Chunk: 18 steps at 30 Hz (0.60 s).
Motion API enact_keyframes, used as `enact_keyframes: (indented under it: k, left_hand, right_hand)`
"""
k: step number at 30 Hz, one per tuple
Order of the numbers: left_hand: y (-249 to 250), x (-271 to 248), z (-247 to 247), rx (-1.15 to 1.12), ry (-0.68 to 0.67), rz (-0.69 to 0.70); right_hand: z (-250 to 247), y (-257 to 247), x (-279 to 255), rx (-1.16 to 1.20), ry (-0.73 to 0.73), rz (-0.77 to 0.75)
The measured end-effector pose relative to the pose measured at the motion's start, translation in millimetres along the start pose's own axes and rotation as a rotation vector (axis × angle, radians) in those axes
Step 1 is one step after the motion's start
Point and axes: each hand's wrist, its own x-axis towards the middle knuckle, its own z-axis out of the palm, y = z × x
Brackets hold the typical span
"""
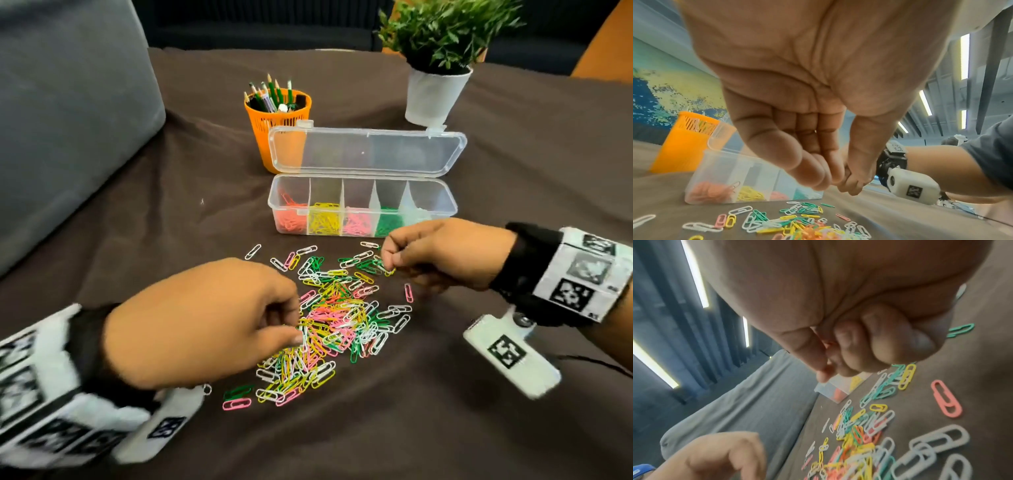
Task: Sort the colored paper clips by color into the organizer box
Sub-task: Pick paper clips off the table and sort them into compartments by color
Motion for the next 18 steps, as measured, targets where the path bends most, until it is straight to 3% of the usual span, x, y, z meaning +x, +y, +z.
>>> enact_keyframes:
  k: [2,6,9,14,18]
  left_hand:
    - [1.2,14.0,-5.7,-0.012,0.03,0.01]
    - [-7.5,25.1,-15.3,0.074,0.047,-0.057]
    - [-20.3,15.4,-14.4,0.044,0.023,-0.164]
    - [-48.8,-9.2,-9.7,0.035,0.006,-0.322]
    - [-60.5,-14.2,-6.7,-0.003,0.006,-0.376]
  right_hand:
    - [-1.6,-9.8,4.7,0.017,0.056,-0.002]
    - [8.7,-58.0,24.9,-0.334,0.223,-0.325]
    - [20.6,-90.9,56.9,-0.566,0.308,-0.412]
    - [29.9,-117.8,105.1,-0.775,0.354,-0.441]
    - [30.9,-120.6,126.1,-0.932,0.284,-0.305]
